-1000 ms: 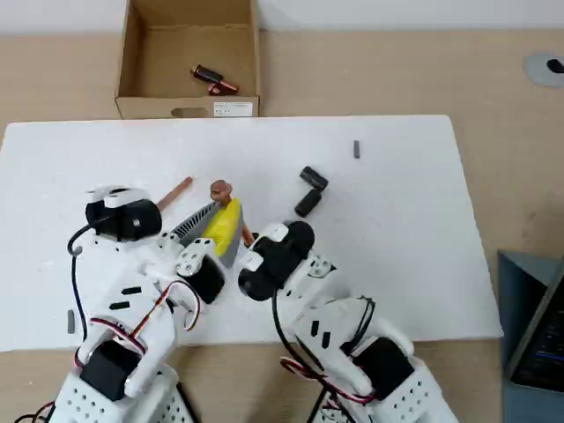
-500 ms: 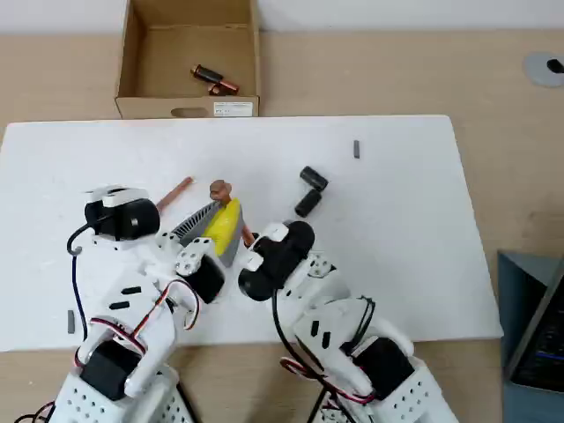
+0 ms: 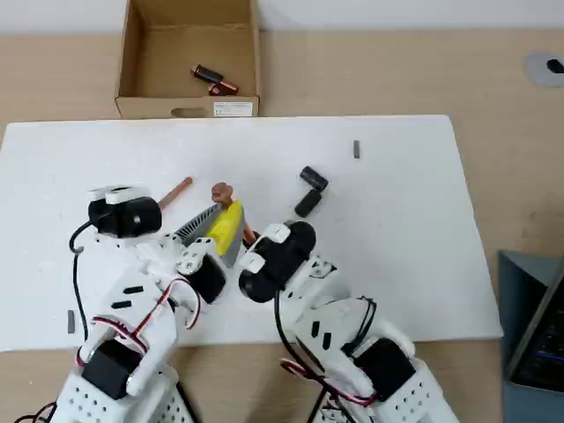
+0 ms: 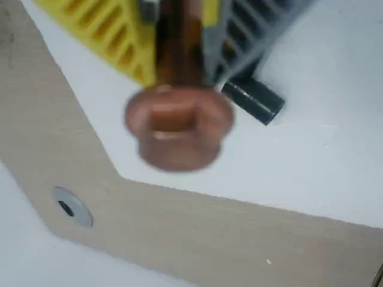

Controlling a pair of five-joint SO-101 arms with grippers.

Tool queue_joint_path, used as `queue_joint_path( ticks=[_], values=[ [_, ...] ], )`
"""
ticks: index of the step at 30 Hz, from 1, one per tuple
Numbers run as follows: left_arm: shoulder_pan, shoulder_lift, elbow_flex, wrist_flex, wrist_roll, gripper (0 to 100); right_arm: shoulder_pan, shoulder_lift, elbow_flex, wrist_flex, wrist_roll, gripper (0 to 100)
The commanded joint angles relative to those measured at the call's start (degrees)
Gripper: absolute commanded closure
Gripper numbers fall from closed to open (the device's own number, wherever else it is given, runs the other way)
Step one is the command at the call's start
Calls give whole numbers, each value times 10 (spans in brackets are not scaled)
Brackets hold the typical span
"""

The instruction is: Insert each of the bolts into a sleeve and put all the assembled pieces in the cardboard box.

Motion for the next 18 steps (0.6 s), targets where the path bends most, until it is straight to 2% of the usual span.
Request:
queue_joint_path(
  ticks=[1, 5, 12, 18],
  values=[
    [-5, -5, -2, -4, -1, 998, -7, -90, -52, -5, 3, 989],
    [-4, -5, -7, 24, -4, 998, -7, -90, -52, -5, 4, 989],
    [54, -5, -71, 171, -4, 998, -7, -90, -52, -5, 3, 989],
    [70, -5, -75, 215, -5, 998, -7, -90, -53, -6, 3, 989]
  ],
)
